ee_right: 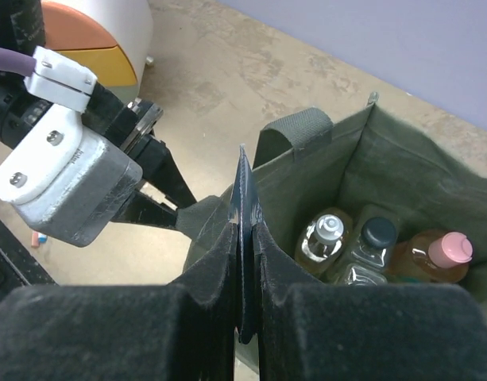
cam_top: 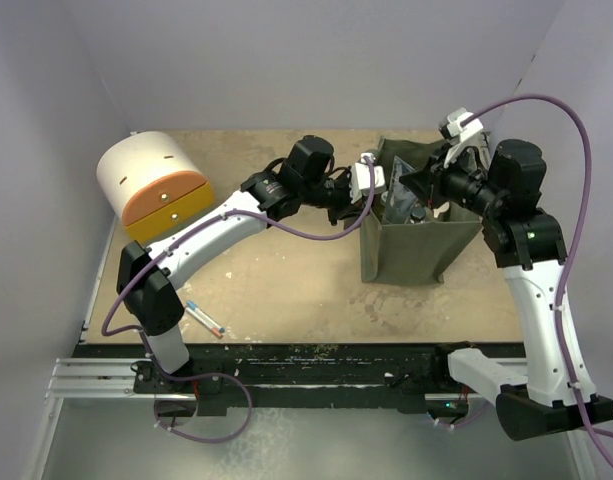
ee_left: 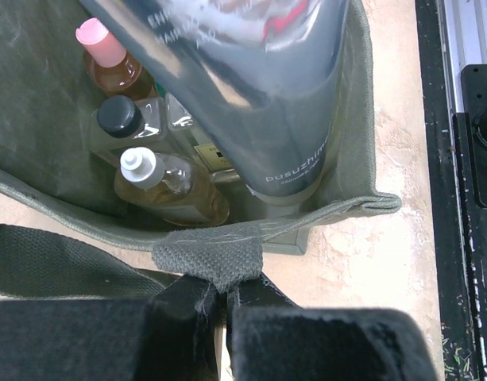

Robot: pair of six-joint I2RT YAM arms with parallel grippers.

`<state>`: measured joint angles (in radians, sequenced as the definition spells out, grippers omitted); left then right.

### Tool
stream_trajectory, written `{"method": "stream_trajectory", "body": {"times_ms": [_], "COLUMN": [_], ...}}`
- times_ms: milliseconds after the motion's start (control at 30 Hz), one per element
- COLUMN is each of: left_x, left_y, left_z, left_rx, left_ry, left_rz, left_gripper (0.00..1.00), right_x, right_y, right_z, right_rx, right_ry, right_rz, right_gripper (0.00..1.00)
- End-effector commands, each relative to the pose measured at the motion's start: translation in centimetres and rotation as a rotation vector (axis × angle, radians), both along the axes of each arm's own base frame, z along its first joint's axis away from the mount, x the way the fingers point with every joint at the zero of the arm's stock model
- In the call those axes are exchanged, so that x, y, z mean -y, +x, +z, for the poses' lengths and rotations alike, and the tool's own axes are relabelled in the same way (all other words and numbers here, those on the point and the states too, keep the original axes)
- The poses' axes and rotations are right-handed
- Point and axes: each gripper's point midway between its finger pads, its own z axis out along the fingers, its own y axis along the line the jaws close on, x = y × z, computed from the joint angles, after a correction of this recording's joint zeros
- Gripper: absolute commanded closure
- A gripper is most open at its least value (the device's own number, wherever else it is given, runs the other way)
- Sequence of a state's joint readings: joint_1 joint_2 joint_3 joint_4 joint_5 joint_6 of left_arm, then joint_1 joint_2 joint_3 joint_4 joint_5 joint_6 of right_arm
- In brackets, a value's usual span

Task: Place the personal care products into the canvas bag
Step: Place the care product in the canvas bag.

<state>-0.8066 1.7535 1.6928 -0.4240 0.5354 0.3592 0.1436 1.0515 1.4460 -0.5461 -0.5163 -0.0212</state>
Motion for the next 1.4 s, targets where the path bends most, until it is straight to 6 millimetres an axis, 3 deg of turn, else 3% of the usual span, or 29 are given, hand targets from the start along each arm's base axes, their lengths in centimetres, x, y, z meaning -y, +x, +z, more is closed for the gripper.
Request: {"method": "stream_trajectory", "body": {"times_ms": [0, 367, 700, 1000, 1367], "left_x": [-0.4, -0.4, -0.5, -0.7, -1.1], "left_y": [-0.6, -0.2, -0.1, -0.4, -1.0], "left_z": [9.1, 9.5, 9.2, 9.0, 8.9], "left_rx": [0.162, 0.171, 0.164, 0.166, 0.173], "left_ry": [-0.173, -0.172, -0.166, -0.155, -0.154], "left_rz": [-0.012, 0.008, 0.018, 0.003, -0.011], "left_gripper": [1.0, 1.0, 1.0, 1.0, 1.0], "right_x": [-0.7, -1.6, -1.2, -1.8, -2.4], "right_y": [0.4, 1.0, 1.2, 0.8, 0.2], "right_z": [2.1, -4.2, -8.5, -10.6, -11.7], "right_rx": [0.098, -0.048, -0.046, -0.062, -0.076], "right_ry": [0.047, -0.007, -0.138, -0.252, -0.288], "right_rz": [0.036, 0.119, 0.182, 0.358, 0.532], "right_gripper": [1.0, 1.0, 1.0, 1.0, 1.0]}}
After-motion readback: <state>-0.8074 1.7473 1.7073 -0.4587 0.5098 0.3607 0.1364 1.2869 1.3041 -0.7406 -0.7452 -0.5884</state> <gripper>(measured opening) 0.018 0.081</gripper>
